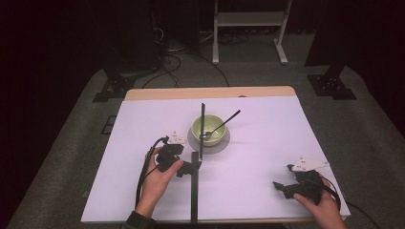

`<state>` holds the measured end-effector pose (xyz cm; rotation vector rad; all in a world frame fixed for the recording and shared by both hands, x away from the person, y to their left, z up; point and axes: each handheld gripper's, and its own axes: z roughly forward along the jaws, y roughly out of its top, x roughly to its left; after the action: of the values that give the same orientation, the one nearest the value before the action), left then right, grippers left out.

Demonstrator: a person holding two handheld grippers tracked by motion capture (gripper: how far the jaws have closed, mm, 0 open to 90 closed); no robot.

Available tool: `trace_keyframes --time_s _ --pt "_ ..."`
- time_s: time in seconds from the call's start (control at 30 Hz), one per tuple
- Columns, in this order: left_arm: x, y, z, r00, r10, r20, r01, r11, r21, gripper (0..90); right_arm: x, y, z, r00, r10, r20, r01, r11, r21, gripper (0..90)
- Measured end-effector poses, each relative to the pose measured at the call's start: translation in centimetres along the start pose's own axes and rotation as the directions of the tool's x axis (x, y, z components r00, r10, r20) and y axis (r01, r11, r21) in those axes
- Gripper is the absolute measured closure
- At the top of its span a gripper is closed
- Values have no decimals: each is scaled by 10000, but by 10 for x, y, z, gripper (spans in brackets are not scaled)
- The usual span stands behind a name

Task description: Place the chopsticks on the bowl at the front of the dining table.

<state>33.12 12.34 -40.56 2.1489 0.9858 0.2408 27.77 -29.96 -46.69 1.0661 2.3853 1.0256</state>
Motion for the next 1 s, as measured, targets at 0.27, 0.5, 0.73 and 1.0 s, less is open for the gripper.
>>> trace_keyframes --time_s 0.27,0.5,0.73,1.0 --pt "4 -1 12 10000 -66 -45 67 9998 207 89 0 0 0 10000 9 -3 -9 10000 2 106" --pt "9 0 15 9998 -213 -49 214 9996 174 89 0 0 0 10000 2 0 -2 10000 -2 106" --pt "14 1 16 9995 -314 -56 315 9993 202 89 0 0 0 10000 13 -2 -13 10000 3 106" --pt "8 4 17 9998 -145 107 143 9997 211 89 0 0 0 10000 8 -3 -8 10000 1 105"
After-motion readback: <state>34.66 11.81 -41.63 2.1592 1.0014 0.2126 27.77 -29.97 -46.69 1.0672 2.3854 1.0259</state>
